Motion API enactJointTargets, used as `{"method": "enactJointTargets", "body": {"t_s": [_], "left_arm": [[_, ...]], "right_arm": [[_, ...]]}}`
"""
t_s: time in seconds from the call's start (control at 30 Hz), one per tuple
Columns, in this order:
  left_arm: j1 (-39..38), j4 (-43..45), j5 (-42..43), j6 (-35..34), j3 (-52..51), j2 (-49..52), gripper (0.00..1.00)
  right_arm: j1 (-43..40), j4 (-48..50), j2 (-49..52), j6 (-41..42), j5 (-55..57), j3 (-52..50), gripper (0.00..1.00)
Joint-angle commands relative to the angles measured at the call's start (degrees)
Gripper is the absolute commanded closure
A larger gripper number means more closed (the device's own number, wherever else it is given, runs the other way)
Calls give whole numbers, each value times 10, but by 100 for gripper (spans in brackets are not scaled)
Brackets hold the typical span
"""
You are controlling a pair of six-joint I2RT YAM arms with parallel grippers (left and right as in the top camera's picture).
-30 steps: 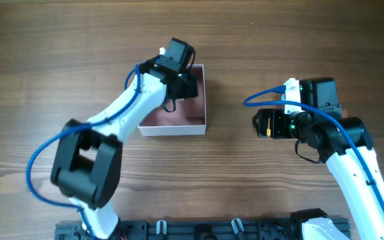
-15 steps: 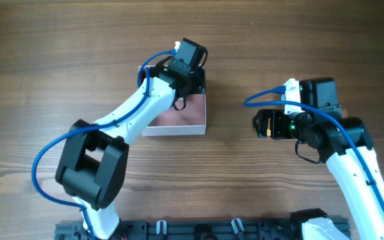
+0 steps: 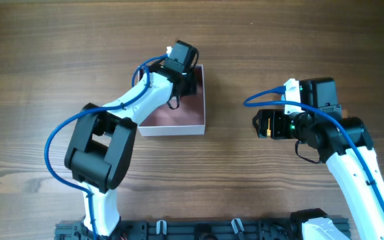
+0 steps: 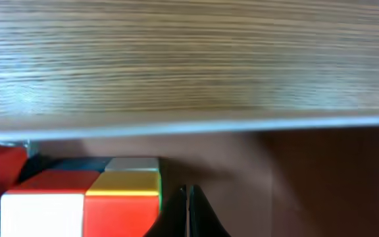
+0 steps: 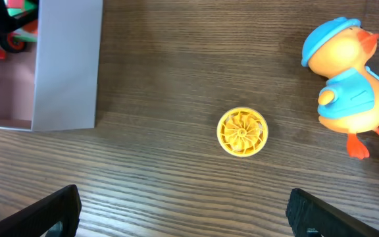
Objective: Pack container
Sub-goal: 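Carry the Rubik's cube into the box beside the truck, release, then grasp the yellow round toy with the right gripper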
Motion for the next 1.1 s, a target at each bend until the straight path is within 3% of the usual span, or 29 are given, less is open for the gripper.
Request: {"method": "enactJointTargets", "body": {"t_s": [0.0, 0.13, 0.37, 0.43, 0.47, 0.5, 0.57, 0.6, 0.73, 0.8, 0.9, 1.07], "left_arm": [[21, -14, -19, 3, 2, 5, 96], [22, -14, -19, 3, 2, 5, 95], [-7, -19, -19, 28, 12, -23, 80], [-16, -38, -39, 37, 19, -64, 62], [-16, -48, -52, 37, 21, -89, 42], [-14, -56, -62, 37, 21, -109, 35], [-3, -84, -81, 37, 21, -168, 6], [10, -105, -83, 37, 21, -205, 0], [80, -216, -83, 18, 21, -294, 0], [129, -274, -74, 0, 20, -311, 0], [232, -340, 5, 1, 18, -313, 0], [314, -330, 104, 94, -28, -298, 0]], "right_arm": [[3, 0, 0, 2, 13, 10, 0], [3, 0, 0, 2, 14, 10, 0], [3, 0, 0, 2, 14, 10, 0], [3, 0, 0, 2, 14, 10, 0], [3, 0, 0, 2, 14, 10, 0], [3, 0, 0, 2, 14, 10, 0], [3, -1, 0, 2, 13, 11, 0], [3, -1, 0, 2, 13, 10, 0], [3, 0, 0, -2, 14, 11, 0], [0, -1, 1, 53, 19, 15, 0], [-8, 2, 31, 78, 28, 19, 0], [-8, 12, 188, 101, 87, 19, 0]]}}
